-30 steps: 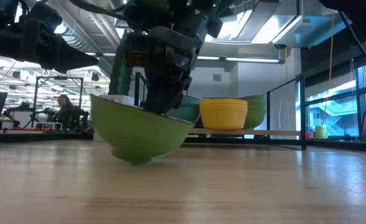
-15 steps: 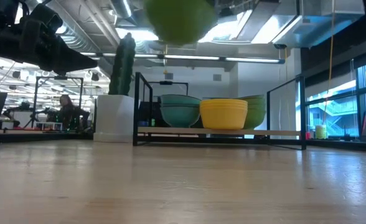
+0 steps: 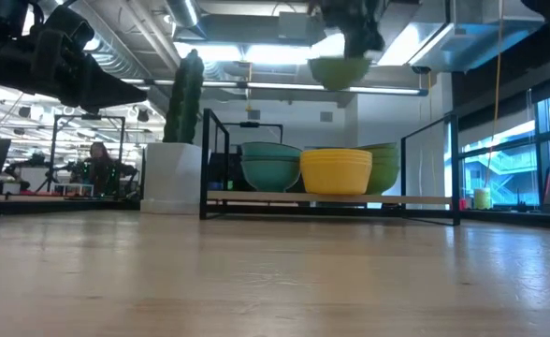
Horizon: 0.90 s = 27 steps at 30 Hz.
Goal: Pick & Place Mini bowls
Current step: Stack the green printed bowl on top of the green printed bowl on the shelf
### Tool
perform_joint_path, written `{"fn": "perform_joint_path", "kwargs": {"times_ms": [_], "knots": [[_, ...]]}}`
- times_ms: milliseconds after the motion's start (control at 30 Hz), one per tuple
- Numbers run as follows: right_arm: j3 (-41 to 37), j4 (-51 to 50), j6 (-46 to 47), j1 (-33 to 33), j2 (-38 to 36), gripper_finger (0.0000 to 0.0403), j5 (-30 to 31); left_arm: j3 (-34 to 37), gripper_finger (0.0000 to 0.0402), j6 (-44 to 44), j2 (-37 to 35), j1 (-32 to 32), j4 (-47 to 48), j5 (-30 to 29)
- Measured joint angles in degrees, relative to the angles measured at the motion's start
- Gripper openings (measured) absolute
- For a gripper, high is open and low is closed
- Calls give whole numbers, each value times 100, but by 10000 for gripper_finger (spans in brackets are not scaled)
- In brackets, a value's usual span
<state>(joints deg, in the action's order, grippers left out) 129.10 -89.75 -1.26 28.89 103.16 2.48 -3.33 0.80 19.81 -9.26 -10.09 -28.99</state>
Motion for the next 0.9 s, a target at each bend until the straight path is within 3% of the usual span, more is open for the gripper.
{"fn": "perform_joint_path", "kwargs": {"times_ms": [333, 500, 900], "knots": [[-735, 121, -359, 1067, 416, 12, -546, 2, 9, 15, 0, -2, 0, 7], [-1336, 435, -391, 1280, 414, 12, -499, 2, 6, 57, 0, -2, 15, 11], [-1891, 641, -319, 1468, 404, 12, -439, 1, 11, 168, 0, -2, 111, 18]]}}
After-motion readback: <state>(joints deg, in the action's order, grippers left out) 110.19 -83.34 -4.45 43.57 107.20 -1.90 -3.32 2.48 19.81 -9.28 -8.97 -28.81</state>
